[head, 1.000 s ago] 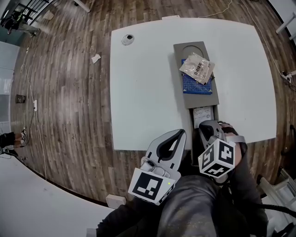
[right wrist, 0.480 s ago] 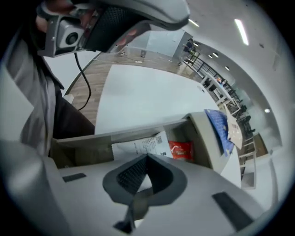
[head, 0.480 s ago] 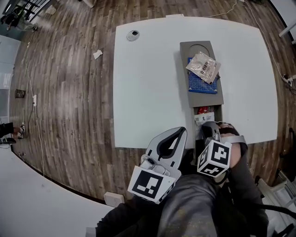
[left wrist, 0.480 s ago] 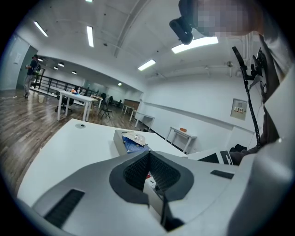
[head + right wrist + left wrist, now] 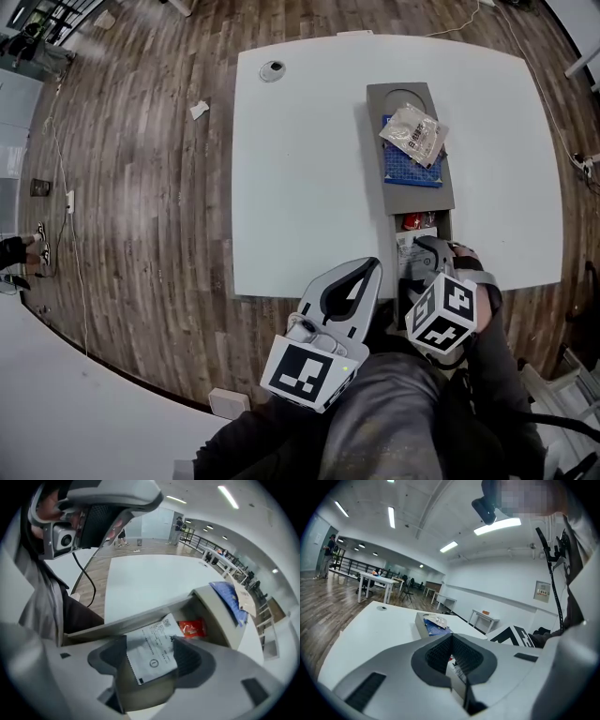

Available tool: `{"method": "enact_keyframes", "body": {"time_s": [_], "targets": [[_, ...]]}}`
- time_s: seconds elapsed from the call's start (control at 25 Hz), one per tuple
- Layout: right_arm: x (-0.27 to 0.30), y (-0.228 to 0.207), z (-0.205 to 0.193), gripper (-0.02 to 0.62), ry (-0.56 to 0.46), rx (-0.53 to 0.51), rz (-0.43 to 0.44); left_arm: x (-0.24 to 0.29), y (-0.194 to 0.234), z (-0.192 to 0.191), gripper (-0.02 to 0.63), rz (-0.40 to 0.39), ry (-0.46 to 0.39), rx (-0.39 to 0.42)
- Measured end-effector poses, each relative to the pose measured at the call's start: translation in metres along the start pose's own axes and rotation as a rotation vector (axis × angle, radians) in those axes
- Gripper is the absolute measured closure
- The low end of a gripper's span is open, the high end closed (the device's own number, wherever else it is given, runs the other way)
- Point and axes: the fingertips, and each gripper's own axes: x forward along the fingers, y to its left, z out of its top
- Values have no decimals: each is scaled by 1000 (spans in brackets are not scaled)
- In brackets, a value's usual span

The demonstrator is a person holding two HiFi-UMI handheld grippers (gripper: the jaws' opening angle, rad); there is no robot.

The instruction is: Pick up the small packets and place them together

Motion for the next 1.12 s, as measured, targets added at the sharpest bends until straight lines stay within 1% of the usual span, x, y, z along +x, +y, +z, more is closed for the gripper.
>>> {"method": "enact_keyframes", "body": {"time_s": [0.04,0.08,0.12,0.16,0.2,0.28,0.4,0.44,0.48,0.52,0.56,0.76,0.92,1.0,1.04,1.12], "targets": [[-1,-4,-1,286,6,-16,-30,0,2,1,603,3,-2,-3],[-2,-10,-2,393,13,-32,-78,0,3,2,603,4,-3,-5],[-3,-17,-4,592,22,-47,-123,0,4,2,603,4,-5,-6],[-2,-20,-5,592,33,-59,-147,0,4,3,603,2,-6,-7],[-2,-22,-6,592,44,-67,-148,1,3,3,603,0,-6,-7],[-3,-20,-4,592,31,-49,-123,1,2,2,603,-3,-6,-8],[-13,-22,9,584,-76,72,-92,1,1,-1,603,-7,5,-7],[-14,-24,13,493,-94,102,-85,1,2,-1,603,-6,7,-10],[-12,-26,16,412,-91,111,-79,1,3,-1,603,-4,6,-12],[-8,-28,17,359,-73,103,-73,1,5,-1,603,-1,3,-12],[-3,-30,18,337,-53,87,-68,1,6,0,603,1,0,-10],[7,-32,17,327,10,60,-3,-1,17,2,603,22,8,-23],[6,1,7,327,57,-24,56,-1,23,2,603,34,4,-23],[4,17,3,328,60,-36,58,-1,20,2,603,29,2,-19],[4,19,2,335,56,-37,52,-1,18,2,603,24,0,-18],[3,20,1,380,54,-48,44,0,13,1,603,14,-4,-14]]}}
